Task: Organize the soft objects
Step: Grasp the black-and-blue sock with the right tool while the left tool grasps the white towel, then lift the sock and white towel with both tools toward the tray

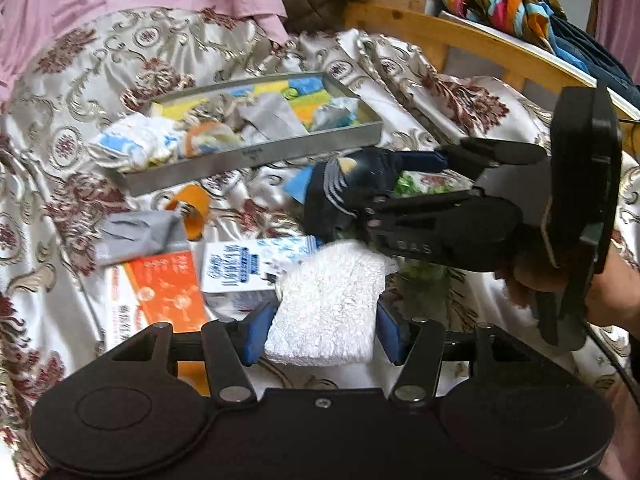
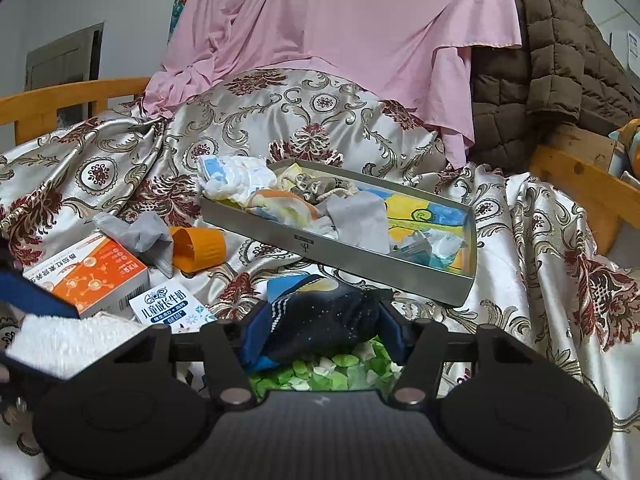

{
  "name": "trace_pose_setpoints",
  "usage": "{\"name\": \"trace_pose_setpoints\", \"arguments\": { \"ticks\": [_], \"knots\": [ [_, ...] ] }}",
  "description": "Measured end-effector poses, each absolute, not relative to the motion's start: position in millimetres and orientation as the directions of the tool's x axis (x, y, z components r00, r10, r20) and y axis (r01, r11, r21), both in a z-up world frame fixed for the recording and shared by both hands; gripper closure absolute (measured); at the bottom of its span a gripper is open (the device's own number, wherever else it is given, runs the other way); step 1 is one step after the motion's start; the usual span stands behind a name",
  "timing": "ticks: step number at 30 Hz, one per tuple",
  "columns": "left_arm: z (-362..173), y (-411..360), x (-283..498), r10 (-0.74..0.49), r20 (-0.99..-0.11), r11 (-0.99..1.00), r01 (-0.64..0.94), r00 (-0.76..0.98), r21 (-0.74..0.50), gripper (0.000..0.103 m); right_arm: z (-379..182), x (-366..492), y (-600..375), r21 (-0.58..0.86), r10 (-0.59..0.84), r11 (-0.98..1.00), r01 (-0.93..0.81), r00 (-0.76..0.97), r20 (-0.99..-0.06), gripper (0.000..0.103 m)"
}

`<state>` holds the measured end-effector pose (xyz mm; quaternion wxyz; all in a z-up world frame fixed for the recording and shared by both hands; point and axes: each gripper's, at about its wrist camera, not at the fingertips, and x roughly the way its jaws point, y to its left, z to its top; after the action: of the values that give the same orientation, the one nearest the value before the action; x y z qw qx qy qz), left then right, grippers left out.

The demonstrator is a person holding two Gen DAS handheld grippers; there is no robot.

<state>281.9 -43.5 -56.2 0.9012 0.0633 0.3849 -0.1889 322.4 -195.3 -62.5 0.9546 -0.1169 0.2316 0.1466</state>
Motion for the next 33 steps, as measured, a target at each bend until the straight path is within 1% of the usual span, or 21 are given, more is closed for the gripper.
{"name": "trace_pose_setpoints", "arguments": {
  "ticks": [3, 8, 12, 15, 20, 21, 23, 25, 33],
  "knots": [
    [-55, -40, 284, -0.274, -0.711, 0.93, 0.367, 0.648, -0.023, 0.047, -62, 322, -196, -0.153, 0.222, 0.932, -0.33, 0.849, -0.479, 0.044],
    [-56, -35, 288, -0.26, -0.705, 0.939, 0.343, 0.66, -0.026, 0.048, -61, 323, -199, -0.144, 0.213, 0.938, -0.315, 0.853, -0.477, 0.056],
    [-61, -35, 291, -0.25, -0.709, 0.94, 0.34, 0.659, -0.015, 0.048, -60, 322, -200, -0.144, 0.208, 0.94, -0.31, 0.854, -0.476, 0.059],
    [-62, -36, 291, -0.247, -0.695, 0.939, 0.345, 0.675, 0.001, 0.049, -60, 322, -200, -0.144, 0.209, 0.94, -0.31, 0.854, -0.476, 0.063],
    [-58, -38, 289, -0.247, -0.653, 0.937, 0.349, 0.716, 0.027, 0.049, -59, 321, -200, -0.149, 0.2, 0.942, -0.301, 0.859, -0.471, 0.079],
    [-58, -38, 289, -0.246, -0.648, 0.937, 0.347, 0.721, 0.03, 0.052, -59, 321, -199, -0.15, 0.2, 0.942, -0.301, 0.859, -0.471, 0.081],
    [-58, -38, 290, -0.246, -0.64, 0.938, 0.345, 0.728, 0.032, 0.052, -60, 321, -199, -0.156, 0.2, 0.94, -0.304, 0.86, -0.47, 0.086],
    [-60, -37, 291, -0.248, -0.633, 0.938, 0.346, 0.733, 0.034, 0.052, -60, 320, -197, -0.166, 0.197, 0.938, -0.305, 0.861, -0.468, 0.087],
    [-72, -43, 296, -0.262, -0.612, 0.924, 0.376, 0.746, 0.063, 0.052, -59, 320, -197, -0.159, 0.198, 0.94, -0.303, 0.86, -0.47, 0.087]
  ]
}}
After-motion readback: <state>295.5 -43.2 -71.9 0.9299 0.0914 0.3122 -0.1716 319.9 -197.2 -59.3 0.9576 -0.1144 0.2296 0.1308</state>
